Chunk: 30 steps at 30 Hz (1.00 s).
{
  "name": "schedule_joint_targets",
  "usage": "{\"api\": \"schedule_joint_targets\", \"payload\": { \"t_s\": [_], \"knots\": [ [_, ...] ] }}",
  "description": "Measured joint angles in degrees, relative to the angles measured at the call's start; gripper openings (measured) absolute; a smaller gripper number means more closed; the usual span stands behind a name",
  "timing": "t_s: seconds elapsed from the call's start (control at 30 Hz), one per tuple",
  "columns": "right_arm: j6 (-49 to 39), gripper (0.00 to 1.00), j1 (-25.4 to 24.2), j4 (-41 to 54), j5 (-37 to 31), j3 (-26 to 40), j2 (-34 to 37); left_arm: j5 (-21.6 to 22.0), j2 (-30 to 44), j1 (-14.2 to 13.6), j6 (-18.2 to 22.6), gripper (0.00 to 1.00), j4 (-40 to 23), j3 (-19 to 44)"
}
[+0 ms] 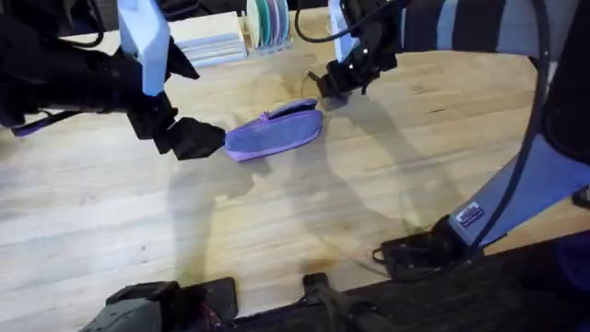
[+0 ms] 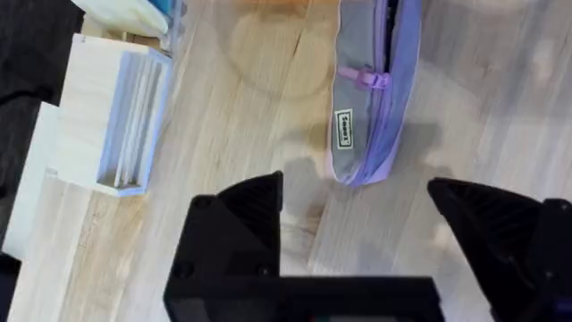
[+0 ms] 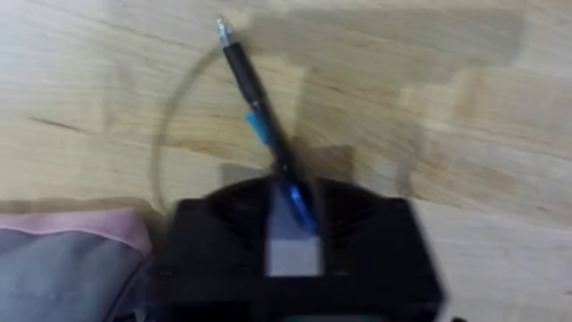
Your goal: Unzip the bag, pick up the pens from the table one at a time and place them inside, then zip the bag closed.
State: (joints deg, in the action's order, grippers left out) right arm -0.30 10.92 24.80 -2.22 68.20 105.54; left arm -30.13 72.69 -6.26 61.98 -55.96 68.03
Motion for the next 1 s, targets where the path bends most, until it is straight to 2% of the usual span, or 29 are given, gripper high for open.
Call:
{"api": "schedule_joint_targets", "payload": {
  "t_s": [0.07,0.1,0.13,0.6,1.0],
  "knots": [
    [-0.1,0.116,0.0,0.7,-0.3,0.4,0.1,0.0,0.0,0.0,0.0,0.992,0.0,0.0],
    [0.0,0.056,0.0,0.8,-0.2,0.6,0.1,0.0,0.0,0.0,0.0,0.992,0.0,0.0],
    [0.0,0.045,0.0,0.9,-0.3,0.7,0.1,0.0,0.0,0.0,0.0,0.992,0.0,0.0],
    [-1.9,0.039,0.1,3.4,0.1,1.0,-1.7,0.0,0.0,0.0,0.0,0.993,0.0,0.0],
    [-10.4,0.029,1.0,11.1,0.2,1.9,-20.0,0.0,0.0,0.0,0.0,0.993,0.0,0.0]
  ]
}}
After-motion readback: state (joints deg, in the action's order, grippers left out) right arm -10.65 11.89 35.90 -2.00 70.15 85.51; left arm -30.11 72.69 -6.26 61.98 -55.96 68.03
